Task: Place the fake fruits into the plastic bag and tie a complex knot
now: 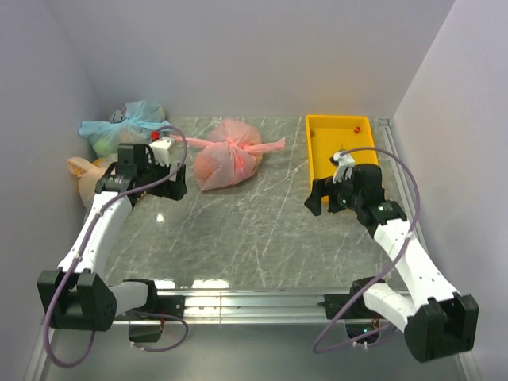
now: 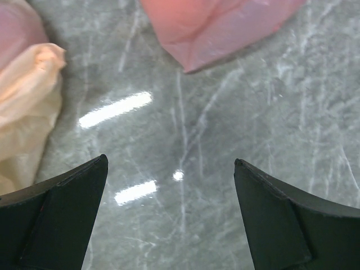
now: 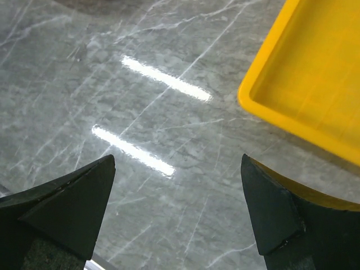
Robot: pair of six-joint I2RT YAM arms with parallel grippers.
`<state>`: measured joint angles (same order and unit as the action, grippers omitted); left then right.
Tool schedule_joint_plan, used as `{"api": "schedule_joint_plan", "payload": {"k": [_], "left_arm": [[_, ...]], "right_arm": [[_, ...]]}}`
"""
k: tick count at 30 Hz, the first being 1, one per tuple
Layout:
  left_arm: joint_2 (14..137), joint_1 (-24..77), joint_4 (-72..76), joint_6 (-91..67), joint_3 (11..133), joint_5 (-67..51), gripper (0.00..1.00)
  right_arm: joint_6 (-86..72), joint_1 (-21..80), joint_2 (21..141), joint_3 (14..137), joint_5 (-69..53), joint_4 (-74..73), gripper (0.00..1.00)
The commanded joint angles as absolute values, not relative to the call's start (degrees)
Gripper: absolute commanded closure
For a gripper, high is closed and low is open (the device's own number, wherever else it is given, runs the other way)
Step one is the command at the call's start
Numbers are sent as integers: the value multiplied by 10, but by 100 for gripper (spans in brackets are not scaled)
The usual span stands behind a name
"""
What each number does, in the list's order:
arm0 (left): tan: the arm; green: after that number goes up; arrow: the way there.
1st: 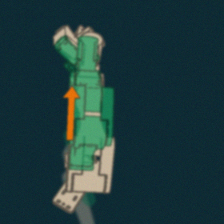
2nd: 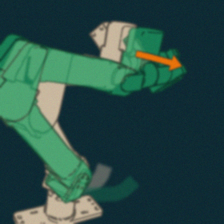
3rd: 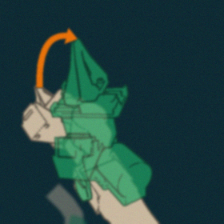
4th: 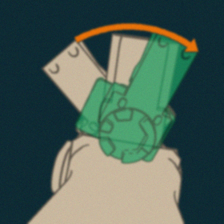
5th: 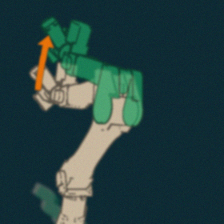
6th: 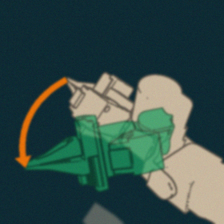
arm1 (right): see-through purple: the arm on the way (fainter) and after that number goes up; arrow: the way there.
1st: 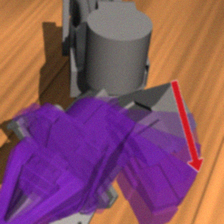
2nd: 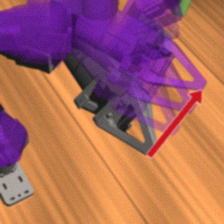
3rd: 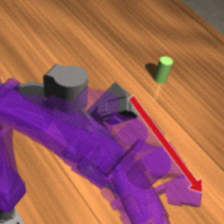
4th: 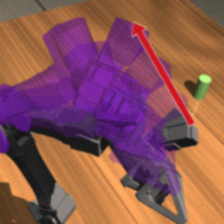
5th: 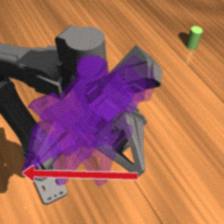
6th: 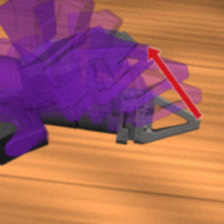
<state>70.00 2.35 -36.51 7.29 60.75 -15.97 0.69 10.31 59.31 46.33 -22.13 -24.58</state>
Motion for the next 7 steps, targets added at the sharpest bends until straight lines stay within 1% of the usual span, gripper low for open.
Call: {"api": "schedule_joint_plan", "payload": {"k": [1, 4, 7], "left_arm": [[660, 37, -337, 48, 578, -148, 1], [648, 39, -337, 34, 565, -149, 1], [635, 38, -338, 10, 562, -145, 0]], "right_arm": [[-16, 108, 541, 418, -217, -196, 1], [-12, 107, 508, 382, -215, -183, 0], [-5, 110, 489, 389, -228, -192, 0]]}}
